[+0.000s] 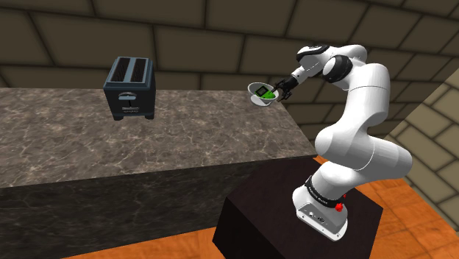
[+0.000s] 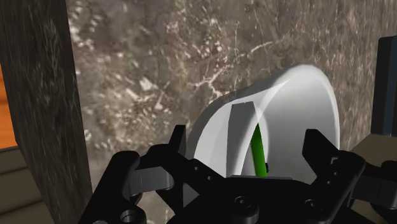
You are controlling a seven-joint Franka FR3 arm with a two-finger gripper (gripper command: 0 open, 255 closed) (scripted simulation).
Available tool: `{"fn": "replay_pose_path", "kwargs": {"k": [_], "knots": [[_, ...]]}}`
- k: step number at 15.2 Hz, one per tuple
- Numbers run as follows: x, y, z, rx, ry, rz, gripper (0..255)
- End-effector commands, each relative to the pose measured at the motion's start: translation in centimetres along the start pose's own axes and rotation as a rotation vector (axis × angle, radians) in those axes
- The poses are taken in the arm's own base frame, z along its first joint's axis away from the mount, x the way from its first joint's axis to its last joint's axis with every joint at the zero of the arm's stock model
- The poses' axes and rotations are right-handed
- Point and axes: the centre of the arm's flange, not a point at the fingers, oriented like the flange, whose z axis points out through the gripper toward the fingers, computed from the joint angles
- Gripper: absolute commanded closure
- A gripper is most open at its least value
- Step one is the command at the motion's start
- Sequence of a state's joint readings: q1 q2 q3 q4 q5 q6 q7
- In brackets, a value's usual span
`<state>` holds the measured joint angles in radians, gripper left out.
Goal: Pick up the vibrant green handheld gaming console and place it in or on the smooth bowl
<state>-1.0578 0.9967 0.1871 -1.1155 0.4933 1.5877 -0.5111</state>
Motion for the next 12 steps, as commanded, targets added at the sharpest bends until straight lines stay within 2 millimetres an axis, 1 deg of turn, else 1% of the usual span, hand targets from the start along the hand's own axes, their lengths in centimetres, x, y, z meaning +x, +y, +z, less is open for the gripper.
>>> {"fn": "replay_pose_path", "kwargs": {"k": [1,4,5,12], "knots": [[-0.01,0.0,0.04,0.0,0.0,0.0,0],[-0.01,0.0,0.04,0.0,0.0,0.0,0],[-0.01,0.0,0.04,0.0,0.0,0.0,255],[-0.07,0.16,0.21,0.0,0.0,0.0,255]]}}
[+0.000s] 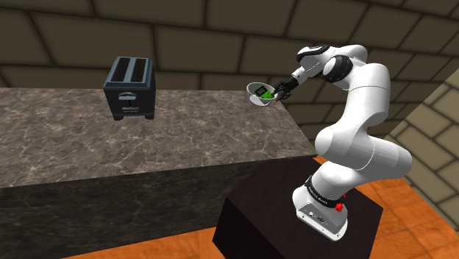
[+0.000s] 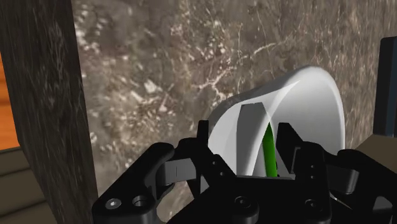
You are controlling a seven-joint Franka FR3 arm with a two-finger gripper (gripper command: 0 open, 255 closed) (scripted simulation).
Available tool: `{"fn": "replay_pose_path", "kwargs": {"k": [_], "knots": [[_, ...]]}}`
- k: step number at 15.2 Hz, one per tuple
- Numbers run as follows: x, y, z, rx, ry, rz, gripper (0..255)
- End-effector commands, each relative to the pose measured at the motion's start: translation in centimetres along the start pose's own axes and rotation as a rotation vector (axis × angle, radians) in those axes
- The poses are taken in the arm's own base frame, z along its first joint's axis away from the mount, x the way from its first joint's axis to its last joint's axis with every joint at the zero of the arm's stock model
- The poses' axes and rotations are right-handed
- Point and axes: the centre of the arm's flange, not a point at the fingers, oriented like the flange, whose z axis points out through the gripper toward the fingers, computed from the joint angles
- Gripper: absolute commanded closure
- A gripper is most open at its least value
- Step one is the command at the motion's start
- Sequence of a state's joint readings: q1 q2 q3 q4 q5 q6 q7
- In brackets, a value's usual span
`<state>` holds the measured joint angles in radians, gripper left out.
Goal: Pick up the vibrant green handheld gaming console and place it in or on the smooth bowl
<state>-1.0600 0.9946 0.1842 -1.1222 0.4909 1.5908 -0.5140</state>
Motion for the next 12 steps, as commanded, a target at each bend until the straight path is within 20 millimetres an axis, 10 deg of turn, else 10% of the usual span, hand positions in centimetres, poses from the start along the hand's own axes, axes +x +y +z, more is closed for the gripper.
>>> {"fn": "replay_pose_path", "kwargs": {"k": [1,12], "knots": [[0.1,-0.2,0.3,0.003,0.001,-0.003,255],[-0.7,-4.0,-3.6,0.003,0.001,-0.003,255]]}}
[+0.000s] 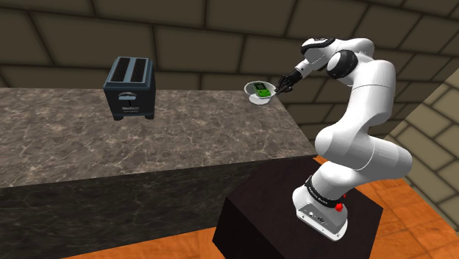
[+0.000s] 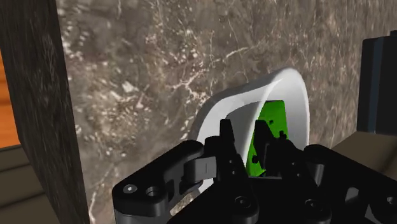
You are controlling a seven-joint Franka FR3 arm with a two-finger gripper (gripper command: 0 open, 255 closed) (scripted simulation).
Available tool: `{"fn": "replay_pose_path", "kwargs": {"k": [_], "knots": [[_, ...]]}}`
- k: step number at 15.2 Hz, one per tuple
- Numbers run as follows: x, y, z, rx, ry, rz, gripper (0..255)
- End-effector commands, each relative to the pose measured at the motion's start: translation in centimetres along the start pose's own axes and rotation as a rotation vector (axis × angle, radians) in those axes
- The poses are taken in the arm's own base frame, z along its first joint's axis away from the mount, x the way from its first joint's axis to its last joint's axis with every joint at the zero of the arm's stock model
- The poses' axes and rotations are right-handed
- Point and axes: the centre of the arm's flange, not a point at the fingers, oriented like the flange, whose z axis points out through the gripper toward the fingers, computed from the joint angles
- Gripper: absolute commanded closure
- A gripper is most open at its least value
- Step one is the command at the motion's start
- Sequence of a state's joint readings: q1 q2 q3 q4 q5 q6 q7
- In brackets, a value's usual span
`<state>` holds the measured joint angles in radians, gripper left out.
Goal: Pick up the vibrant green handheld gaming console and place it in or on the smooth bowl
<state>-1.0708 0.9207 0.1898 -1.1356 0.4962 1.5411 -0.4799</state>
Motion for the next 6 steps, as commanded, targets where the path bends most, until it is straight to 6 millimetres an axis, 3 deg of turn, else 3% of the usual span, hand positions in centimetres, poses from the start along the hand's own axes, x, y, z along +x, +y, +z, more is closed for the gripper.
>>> {"fn": "replay_pose_path", "kwargs": {"k": [1,6], "knots": [[0.1,-1.2,-0.6,0.004,-0.002,-0.007,255],[-0.3,-3.1,-2.4,0.004,-0.002,-0.007,255]]}}
